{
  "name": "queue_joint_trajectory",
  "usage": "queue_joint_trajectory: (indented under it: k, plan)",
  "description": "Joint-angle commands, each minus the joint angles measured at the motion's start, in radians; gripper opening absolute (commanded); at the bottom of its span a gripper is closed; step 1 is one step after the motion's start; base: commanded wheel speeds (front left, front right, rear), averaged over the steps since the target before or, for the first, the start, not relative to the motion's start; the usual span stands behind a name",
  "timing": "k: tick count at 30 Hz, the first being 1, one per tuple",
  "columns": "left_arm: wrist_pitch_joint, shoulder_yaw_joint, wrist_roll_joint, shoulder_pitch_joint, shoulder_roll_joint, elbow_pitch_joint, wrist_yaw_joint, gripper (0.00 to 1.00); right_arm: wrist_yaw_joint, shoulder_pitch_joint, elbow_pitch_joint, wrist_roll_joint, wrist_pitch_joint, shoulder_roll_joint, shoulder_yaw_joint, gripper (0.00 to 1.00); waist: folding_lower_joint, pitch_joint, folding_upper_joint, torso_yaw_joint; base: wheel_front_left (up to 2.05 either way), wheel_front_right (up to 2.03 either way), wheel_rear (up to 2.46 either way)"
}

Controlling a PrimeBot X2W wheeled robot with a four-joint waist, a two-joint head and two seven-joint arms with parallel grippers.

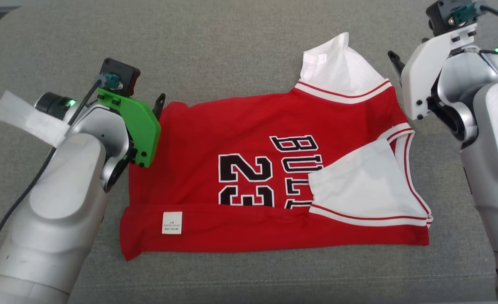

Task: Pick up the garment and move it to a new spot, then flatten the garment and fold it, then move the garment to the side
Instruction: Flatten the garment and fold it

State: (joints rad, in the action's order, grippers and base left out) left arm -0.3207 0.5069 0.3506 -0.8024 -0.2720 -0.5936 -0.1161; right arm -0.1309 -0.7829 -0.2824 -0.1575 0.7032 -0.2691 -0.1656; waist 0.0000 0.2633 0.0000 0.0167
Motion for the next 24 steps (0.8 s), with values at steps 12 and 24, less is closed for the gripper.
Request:
queue_joint_trajectory:
  k: [12, 24]
  plan:
    - [-0.183, 0.072, 0.061, -0.205, 0.013, -0.121, -0.014, 1.00, 0.000, -0.195, -0.058, -0.010, -0.012, -0.066, -0.078, 1.00, 0.0000, 0.196, 0.0000, -0.021, 0.00, 0.00, 0.00]
    - [-0.237, 0.107, 0.127, -0.257, -0.008, -0.091, 0.002, 1.00, 0.000, -0.230, -0.118, -0.011, -0.051, -0.086, -0.100, 1.00, 0.0000, 0.191, 0.0000, -0.012, 0.00, 0.00, 0.00]
